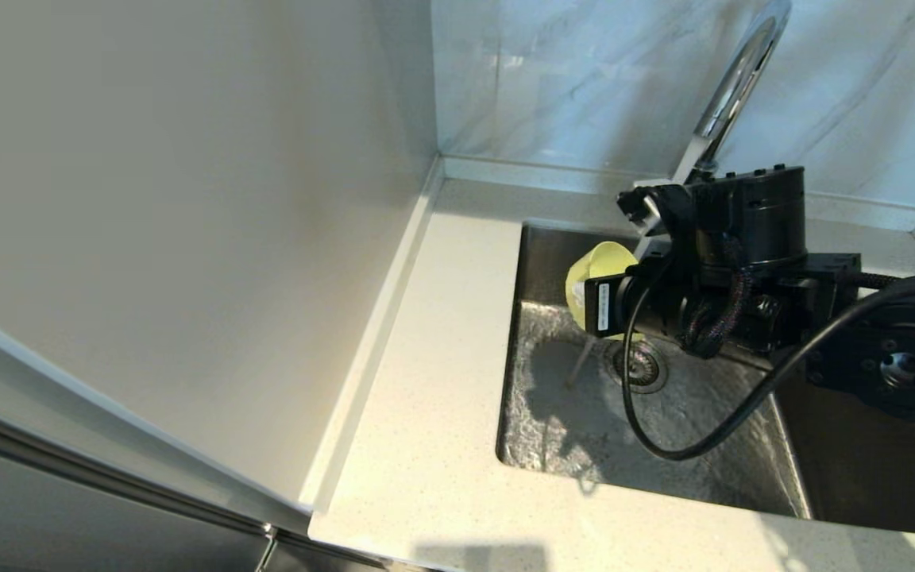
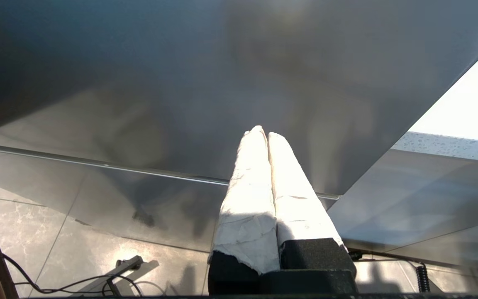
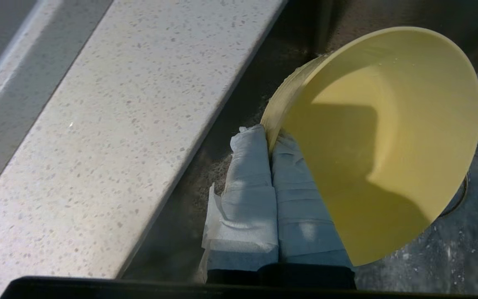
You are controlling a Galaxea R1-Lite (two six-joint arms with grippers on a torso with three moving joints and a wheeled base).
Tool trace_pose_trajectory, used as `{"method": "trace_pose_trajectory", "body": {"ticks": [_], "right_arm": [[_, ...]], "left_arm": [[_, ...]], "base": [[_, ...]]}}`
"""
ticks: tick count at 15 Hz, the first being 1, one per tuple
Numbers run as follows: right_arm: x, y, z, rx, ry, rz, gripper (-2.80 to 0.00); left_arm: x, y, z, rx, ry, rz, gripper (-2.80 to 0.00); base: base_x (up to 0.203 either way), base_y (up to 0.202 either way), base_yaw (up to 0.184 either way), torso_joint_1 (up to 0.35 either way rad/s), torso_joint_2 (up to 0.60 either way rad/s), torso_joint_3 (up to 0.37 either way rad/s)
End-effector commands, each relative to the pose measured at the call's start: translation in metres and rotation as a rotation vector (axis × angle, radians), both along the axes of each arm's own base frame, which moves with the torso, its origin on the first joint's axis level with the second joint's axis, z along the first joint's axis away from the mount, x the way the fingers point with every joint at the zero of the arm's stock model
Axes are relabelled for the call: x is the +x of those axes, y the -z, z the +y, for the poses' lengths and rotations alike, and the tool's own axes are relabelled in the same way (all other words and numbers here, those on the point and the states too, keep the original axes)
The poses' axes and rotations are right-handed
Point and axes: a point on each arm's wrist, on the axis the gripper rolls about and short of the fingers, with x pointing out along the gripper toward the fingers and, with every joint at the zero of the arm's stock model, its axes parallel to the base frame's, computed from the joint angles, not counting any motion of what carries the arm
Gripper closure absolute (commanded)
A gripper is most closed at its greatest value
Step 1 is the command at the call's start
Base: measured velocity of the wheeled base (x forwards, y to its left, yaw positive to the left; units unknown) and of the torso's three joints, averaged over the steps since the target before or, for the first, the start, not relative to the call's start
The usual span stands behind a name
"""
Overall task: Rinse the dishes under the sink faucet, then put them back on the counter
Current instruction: Rinse the bowl
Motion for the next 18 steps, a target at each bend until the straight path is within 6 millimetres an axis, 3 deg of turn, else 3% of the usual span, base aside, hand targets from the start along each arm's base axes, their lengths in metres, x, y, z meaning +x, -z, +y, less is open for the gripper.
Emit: {"method": "trace_pose_trajectory", "body": {"ticks": [1, 13, 15, 18], "right_arm": [[0.006, 0.005, 0.004, -0.007, 0.009, 0.009, 0.0], [0.022, 0.006, 0.001, -0.016, 0.092, -0.004, 0.0], [0.013, 0.001, -0.005, -0.011, 0.088, -0.009, 0.0], [-0.02, -0.017, -0.019, 0.023, 0.059, -0.04, 0.0]], "left_arm": [[0.0, 0.0, 0.0, 0.0, 0.0, 0.0, 0.0], [0.0, 0.0, 0.0, 0.0, 0.0, 0.0, 0.0], [0.0, 0.0, 0.0, 0.0, 0.0, 0.0, 0.0], [0.0, 0.0, 0.0, 0.0, 0.0, 0.0, 0.0]], "base": [[0.0, 0.0, 0.0, 0.0, 0.0, 0.0], [0.0, 0.0, 0.0, 0.0, 0.0, 0.0], [0.0, 0.0, 0.0, 0.0, 0.0, 0.0], [0.0, 0.0, 0.0, 0.0, 0.0, 0.0]]}}
